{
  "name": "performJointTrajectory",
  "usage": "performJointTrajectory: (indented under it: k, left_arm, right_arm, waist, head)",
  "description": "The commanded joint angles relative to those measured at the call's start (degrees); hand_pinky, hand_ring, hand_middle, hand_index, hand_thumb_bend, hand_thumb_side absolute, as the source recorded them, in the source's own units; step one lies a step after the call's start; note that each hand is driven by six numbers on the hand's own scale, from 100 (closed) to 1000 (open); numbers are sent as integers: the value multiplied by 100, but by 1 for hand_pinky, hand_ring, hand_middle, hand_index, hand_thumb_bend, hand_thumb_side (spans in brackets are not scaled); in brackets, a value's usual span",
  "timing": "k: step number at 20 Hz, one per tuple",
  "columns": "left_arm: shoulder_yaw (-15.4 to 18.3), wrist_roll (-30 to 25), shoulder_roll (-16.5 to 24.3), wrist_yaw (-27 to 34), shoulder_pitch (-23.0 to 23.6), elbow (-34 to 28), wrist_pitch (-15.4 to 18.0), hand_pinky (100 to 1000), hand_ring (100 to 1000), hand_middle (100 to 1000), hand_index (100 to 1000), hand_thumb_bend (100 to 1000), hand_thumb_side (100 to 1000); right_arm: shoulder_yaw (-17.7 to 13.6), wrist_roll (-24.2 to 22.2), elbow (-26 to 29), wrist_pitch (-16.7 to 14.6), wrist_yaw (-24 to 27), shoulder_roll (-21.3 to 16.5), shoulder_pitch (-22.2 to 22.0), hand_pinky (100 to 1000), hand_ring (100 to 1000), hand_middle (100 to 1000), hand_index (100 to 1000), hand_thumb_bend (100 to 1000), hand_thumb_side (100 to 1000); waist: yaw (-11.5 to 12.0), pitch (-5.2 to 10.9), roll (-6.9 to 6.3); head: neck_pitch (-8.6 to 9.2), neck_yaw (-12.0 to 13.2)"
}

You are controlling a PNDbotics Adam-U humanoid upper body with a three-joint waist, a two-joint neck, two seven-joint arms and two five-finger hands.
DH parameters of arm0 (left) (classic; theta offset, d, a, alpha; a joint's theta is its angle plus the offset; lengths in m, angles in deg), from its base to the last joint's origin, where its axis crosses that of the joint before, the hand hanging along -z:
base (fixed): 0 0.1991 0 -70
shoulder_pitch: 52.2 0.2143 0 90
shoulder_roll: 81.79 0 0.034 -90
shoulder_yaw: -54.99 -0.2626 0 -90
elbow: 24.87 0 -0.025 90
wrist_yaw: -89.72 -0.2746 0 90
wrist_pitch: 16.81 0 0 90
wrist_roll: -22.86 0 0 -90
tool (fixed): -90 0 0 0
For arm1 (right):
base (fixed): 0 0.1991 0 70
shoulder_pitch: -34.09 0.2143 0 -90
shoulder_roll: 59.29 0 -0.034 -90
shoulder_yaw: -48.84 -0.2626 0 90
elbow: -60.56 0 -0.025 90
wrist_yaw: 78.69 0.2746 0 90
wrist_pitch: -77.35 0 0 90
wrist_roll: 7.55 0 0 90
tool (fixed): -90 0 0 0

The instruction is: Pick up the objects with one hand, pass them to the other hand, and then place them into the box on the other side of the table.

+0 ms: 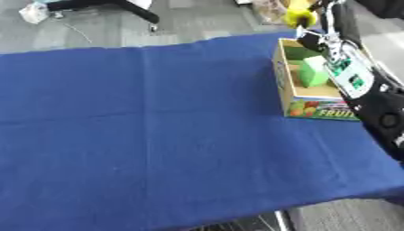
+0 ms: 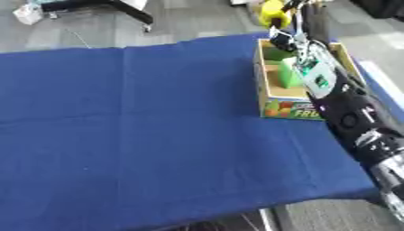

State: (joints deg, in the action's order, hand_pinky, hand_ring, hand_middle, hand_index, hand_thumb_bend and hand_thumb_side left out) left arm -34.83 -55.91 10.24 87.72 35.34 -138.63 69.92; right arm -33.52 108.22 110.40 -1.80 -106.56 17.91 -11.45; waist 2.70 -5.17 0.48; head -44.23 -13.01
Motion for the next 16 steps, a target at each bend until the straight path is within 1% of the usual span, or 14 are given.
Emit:
performJointTrajectory:
  k: [1,2,3,4,6,7,8,9,11,12,13,16]
  left_arm:
    - [100,47,-18,17,-7,-83,-43,799,712,676,797,302,869]
    - [112,63,-34,9,0,-83,-52,799,712,676,797,302,869]
    - [123,76,-50,2,9,-83,-61,799,712,676,797,302,870]
    - [130,87,-62,-5,16,-83,-69,799,712,675,798,302,871]
    - [142,100,-87,-14,27,-83,-82,799,712,675,798,302,872]
    - [148,105,-97,-17,35,-83,-86,799,712,675,799,302,873]
    - [154,110,-104,-19,41,-83,-87,799,712,675,799,301,874]
    - [160,115,-111,-19,47,-83,-89,799,712,675,799,303,873]
    - [172,127,-118,-17,58,-83,-92,800,712,675,800,303,874]
    - [176,129,-121,-17,61,-83,-93,800,712,675,800,303,874]
    - [181,133,-125,-17,62,-83,-98,800,712,675,800,302,876]
    - [191,142,-132,-22,69,-83,-112,800,712,675,801,303,877]
  right_arm:
    - [-253,256,-845,141,-133,-84,189,100,107,100,482,100,134]
    - [-288,302,-1040,212,-189,-95,195,107,115,100,502,100,154]
    - [-314,309,-1193,270,-244,-107,188,130,135,100,550,100,231]
    - [-330,275,-1308,311,-297,-121,179,153,158,116,624,100,337]
    - [-353,116,-1450,356,-415,-176,148,182,187,156,724,100,502]
    - [-362,-7,-1475,349,-462,-213,125,203,209,188,822,100,657]
    - [-372,-139,-1471,330,-505,-254,104,211,222,206,870,100,721]
    - [-376,-270,-1437,310,-561,-312,75,218,231,221,912,100,766]
    - [-428,-451,-1287,293,-657,-434,15,219,231,226,949,100,800]
    - [-464,-495,-1182,285,-648,-486,-22,219,231,226,949,100,800]
    - [-491,-548,-1046,254,-598,-549,-70,229,243,248,969,100,813]
    - [-540,-779,-468,119,-310,-793,-285,252,260,281,989,100,807]
  waist:
    - [11,89,9]
    - [14,90,11]
    - [13,92,13]
    - [13,95,16]
    - [11,101,22]
    - [7,104,24]
    - [3,106,25]
    - [-2,108,28]
    - [-17,111,31]
    - [-22,112,32]
    - [-27,113,36]
    - [-37,115,54]
  head:
    - [12,-66]
    - [12,-72]
    - [12,-74]
    - [12,-74]
    - [12,-64]
    - [12,-55]
    - [12,-48]
    - [12,-40]
    - [12,-22]
    - [12,-16]
    - [12,-18]
    - [12,14]
